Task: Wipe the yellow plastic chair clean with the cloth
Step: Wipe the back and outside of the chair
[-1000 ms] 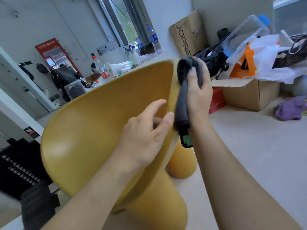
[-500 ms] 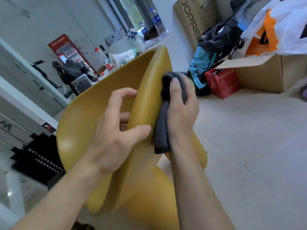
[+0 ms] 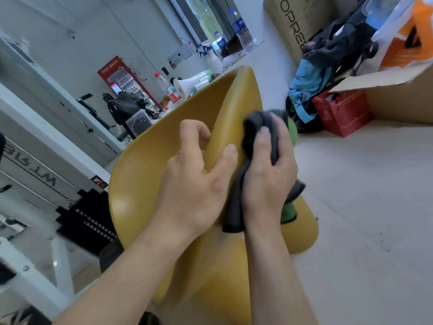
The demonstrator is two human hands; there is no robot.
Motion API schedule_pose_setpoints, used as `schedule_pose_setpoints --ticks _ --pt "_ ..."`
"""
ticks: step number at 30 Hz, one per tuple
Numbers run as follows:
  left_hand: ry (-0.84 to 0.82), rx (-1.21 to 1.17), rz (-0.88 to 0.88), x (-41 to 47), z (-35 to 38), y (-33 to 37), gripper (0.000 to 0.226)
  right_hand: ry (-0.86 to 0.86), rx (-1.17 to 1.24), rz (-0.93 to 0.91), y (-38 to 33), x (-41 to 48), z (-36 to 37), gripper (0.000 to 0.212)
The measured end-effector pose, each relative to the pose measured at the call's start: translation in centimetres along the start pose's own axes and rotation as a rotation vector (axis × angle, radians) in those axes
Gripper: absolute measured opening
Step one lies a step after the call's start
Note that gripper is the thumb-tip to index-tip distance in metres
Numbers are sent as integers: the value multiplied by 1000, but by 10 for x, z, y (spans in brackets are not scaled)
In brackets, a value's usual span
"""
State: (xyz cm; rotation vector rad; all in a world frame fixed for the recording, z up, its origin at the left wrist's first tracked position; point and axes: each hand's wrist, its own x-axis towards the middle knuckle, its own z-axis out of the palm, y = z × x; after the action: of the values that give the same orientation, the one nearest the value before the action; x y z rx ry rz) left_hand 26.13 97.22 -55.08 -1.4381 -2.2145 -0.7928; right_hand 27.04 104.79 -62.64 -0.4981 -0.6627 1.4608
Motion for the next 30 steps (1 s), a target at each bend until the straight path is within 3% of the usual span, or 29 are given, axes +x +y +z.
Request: schedule_pose_setpoints --ticks 2,3,5,8,11,13,16,18,20,25,28,30 --pt "10 9 25 -2 0 1 28 -41 45 -198 -18 2 10 27" --pt "8 17 37 -4 0 3 27 -20 54 -197 -11 6 9 26" --pt "6 33 50 -6 0 5 30 60 22 11 25 16 -2 28" --pt "1 -11 42 -5 2 4 30 93 -28 506 89 3 -23 36" --pt "17 -8 51 -5 1 4 25 89 -72 667 89 -33 -28 41" --pt "33 2 31 3 2 3 22 113 -110 474 46 -46 -11 44" --pt "31 -49 0 26 14 -3 4 42 -51 -188 -25 -47 13 44" --pt "59 -107 0 29 22 -4 7 20 -28 -337 -19 -32 11 41" --pt "57 -78 -5 22 27 -2 11 84 -37 -148 23 -13 -5 37" --pt "40 -131 27 13 29 -1 22 125 -56 728 133 -36 -35 47" --pt "19 -176 12 16 28 -1 20 103 -16 841 120 -51 -33 50" --pt "30 -199 -17 18 29 0 19 133 22 710 80 -41 -26 49"
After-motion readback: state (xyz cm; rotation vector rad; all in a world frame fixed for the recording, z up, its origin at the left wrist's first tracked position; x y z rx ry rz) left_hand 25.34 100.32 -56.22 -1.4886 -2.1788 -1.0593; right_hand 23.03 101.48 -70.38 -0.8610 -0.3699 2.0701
